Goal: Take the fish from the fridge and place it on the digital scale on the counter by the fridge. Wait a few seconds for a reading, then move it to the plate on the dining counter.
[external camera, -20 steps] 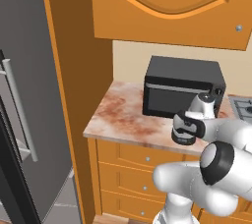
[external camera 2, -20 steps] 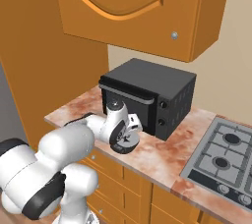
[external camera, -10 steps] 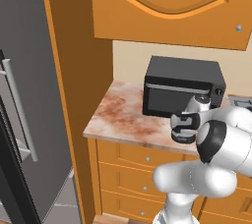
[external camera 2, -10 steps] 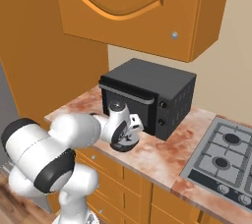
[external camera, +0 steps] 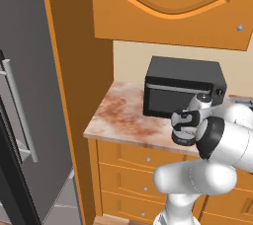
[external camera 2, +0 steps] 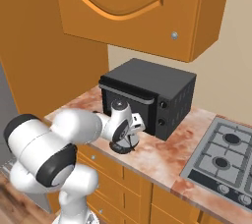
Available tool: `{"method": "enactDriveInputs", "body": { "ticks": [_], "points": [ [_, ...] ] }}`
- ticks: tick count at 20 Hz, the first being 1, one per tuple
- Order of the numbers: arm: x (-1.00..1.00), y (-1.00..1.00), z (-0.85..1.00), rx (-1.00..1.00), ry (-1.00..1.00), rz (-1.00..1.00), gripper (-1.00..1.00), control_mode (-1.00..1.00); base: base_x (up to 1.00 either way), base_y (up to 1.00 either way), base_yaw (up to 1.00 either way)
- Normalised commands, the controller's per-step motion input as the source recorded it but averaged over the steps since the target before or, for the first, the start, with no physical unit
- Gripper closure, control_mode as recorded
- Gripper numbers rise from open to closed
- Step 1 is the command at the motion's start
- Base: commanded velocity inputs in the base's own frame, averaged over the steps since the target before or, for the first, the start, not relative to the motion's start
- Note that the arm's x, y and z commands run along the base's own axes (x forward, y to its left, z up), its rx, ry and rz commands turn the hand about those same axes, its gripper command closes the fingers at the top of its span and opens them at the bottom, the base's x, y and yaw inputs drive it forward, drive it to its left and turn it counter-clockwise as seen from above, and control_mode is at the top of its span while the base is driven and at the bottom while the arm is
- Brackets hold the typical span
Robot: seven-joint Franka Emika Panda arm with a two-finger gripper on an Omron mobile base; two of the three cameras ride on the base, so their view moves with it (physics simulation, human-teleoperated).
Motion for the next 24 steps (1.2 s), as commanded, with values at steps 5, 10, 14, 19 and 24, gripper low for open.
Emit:
{"method": "enactDriveInputs", "body": {
  "ticks": [5,10,14,19,24],
  "points": [
    [-0.06,-0.01,0.09,0.00,-0.03,0.00,-1.00,-1.00,0.00,0.00,0.00],
    [-0.43,0.00,0.70,0.04,-0.08,0.00,-1.00,-1.00,0.00,0.00,0.00],
    [-0.63,0.00,0.82,0.10,-0.01,-0.05,-1.00,-1.00,0.00,0.00,0.00],
    [-0.36,0.00,0.55,0.10,0.01,-0.10,-1.00,-1.00,0.00,0.00,0.00],
    [-0.02,0.00,0.09,0.04,0.10,-0.09,-1.00,-1.00,0.00,0.00,0.00]
  ]
}}
